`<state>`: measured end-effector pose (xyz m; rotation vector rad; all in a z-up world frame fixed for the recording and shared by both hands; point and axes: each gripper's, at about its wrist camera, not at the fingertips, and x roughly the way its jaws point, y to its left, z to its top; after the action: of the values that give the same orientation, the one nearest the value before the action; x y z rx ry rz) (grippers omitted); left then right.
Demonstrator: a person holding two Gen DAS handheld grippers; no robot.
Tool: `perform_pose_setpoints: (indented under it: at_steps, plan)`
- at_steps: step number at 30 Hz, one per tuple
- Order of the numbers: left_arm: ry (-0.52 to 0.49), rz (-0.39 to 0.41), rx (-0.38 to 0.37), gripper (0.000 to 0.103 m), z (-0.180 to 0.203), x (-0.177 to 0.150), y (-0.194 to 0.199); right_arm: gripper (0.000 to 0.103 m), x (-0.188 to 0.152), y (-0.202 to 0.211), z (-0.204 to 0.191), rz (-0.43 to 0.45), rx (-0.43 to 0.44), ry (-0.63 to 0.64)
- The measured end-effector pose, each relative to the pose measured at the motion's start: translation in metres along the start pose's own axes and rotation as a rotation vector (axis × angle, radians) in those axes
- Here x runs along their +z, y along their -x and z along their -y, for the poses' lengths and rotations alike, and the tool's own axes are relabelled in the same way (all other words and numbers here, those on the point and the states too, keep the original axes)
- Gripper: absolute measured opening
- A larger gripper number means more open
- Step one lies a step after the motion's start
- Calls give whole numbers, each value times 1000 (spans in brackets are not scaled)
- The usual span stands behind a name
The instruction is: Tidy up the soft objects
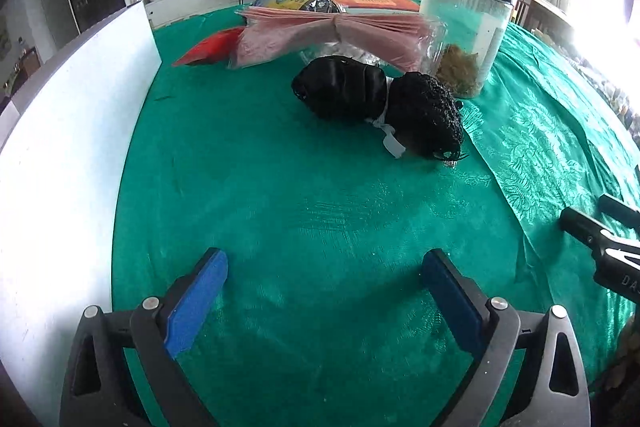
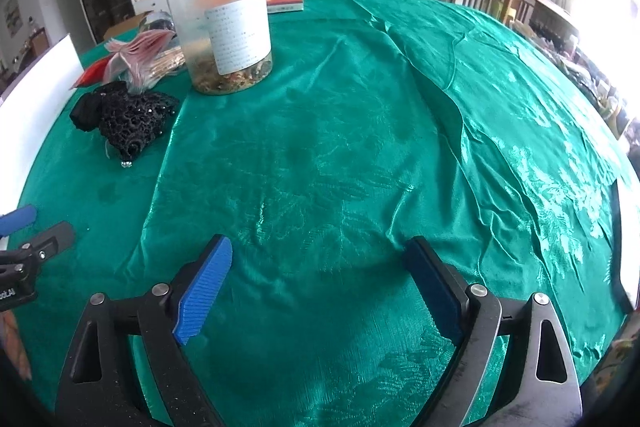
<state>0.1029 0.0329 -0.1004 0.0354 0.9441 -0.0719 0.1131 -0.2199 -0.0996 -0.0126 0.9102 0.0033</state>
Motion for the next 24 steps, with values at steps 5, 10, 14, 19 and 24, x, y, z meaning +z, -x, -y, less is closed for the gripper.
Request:
perform_pose_setpoints:
  at_steps: [5, 10, 14, 19, 24]
  plan:
    - [4, 5, -3, 103, -1, -1, -2, 92, -1, 1, -2, -1, 6, 2]
    - [5, 4, -6, 103, -1, 1, -4, 95, 0, 0, -4, -6, 6, 4]
    - [5, 4, -7, 103, 0, 2, -6, 95, 0, 0, -4, -6, 6, 4]
    - [5, 4, -7, 103, 0, 2, -6, 95, 0, 0, -4, -6, 6, 4]
    - [5, 4, -8, 103, -1, 2, -6, 95, 0, 0, -4, -6, 5, 4]
